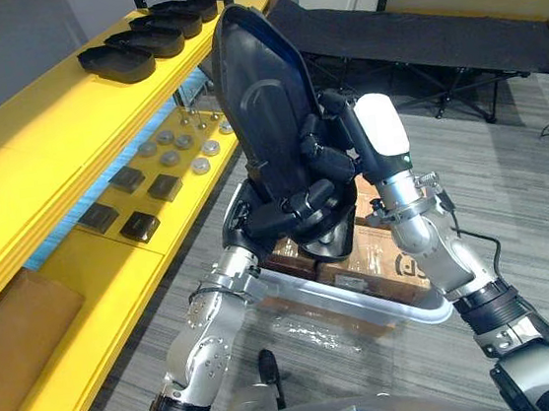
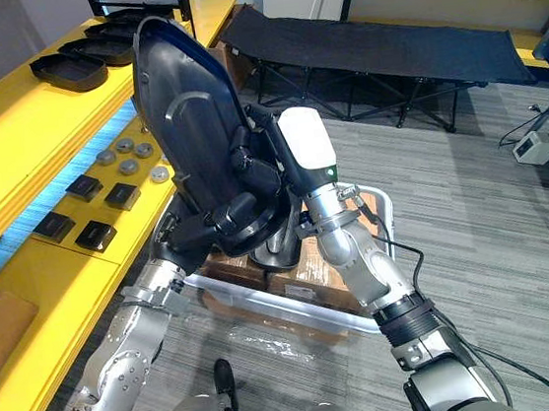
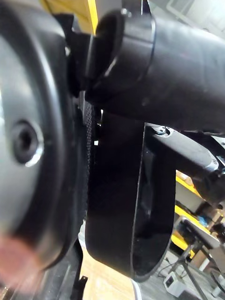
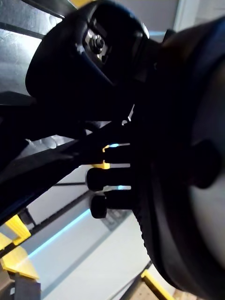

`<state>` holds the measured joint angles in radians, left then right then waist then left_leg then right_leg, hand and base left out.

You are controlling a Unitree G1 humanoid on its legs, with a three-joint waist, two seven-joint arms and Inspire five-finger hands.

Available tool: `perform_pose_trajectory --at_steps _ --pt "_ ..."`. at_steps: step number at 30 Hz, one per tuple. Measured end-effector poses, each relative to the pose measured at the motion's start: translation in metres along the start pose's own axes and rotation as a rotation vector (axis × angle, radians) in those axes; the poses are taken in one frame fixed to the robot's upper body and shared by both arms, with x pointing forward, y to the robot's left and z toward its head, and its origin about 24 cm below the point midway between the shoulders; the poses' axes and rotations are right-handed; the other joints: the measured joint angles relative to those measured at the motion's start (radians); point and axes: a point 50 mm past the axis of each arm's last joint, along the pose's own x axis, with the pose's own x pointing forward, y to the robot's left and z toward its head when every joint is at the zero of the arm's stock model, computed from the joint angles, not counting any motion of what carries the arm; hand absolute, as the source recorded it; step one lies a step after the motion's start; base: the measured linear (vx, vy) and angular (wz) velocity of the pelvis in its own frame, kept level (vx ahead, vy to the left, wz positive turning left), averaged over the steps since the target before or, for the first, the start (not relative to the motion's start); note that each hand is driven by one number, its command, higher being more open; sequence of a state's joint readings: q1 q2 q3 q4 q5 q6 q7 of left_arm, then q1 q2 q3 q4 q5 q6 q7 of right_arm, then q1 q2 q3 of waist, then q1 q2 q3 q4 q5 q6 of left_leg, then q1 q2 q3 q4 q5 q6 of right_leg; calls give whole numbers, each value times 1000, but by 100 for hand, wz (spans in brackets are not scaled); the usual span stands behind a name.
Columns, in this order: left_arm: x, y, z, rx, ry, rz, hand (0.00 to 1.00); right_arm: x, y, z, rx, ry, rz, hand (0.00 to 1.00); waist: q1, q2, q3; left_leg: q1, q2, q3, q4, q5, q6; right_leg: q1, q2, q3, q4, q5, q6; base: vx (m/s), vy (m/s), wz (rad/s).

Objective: Walk over and take three plastic housings, then place them on the shelf

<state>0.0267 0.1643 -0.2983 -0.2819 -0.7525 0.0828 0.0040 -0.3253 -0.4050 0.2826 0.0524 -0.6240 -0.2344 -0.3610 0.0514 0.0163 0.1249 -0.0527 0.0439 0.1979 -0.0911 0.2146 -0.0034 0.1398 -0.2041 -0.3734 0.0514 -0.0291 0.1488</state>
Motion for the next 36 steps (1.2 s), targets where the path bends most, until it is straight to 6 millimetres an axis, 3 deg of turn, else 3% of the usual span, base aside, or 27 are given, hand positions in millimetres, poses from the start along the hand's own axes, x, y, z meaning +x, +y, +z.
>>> perform_pose_trajectory --at_steps 2,3,12,18,24,31,32,36 --pt "0 2 -1 -1 2 32 100 -1 6 -2 13 20 11 0 0 -1 -2 0 1 -1 0 0 0 0 1 -1 1 -3 -6 0 0 0" --pt "0 3 -1 -2 2 49 0 -3 8 -2 18 27 16 0 1 -1 -2 0 1 -2 0 0 0 0 1 -1 0 -4 -6 0 0 0" --pt "0 7 2 -73 -45 140 0 -6 14 0 57 62 5 0 1 -10 -7 0 1 3 0 0 0 -3 0 5 -3 -3 -6 0 0 -1" --pt "-1 20 -5 -121 -68 277 0 -9 27 15 139 40 -5 0 0 -15 -10 0 2 8 0 -1 0 -6 0 8 -1 -3 -5 0 0 -1" --pt "-1 18 -4 -84 -88 292 0 -14 37 22 236 90 -29 0 0 -36 -23 -1 1 10 0 -5 0 -8 -1 9 0 -6 -9 0 0 -1" --pt "0 21 -5 -65 -63 238 0 -24 42 24 267 112 -56 0 -4 -43 -27 -5 1 18 0 -6 1 -18 -3 18 1 -6 -10 0 0 -2" --pt "0 21 -4 -64 -65 230 0 -24 42 24 269 108 -60 100 -6 -44 -28 -5 1 20 0 -7 1 -19 -3 20 0 -6 -10 5 -4 -5" --pt "0 21 -2 -44 -75 211 0 -27 41 27 307 96 -76 100 -13 -54 -34 -5 1 25 0 -10 -2 -20 -4 23 0 -6 -10 6 -4 -2"
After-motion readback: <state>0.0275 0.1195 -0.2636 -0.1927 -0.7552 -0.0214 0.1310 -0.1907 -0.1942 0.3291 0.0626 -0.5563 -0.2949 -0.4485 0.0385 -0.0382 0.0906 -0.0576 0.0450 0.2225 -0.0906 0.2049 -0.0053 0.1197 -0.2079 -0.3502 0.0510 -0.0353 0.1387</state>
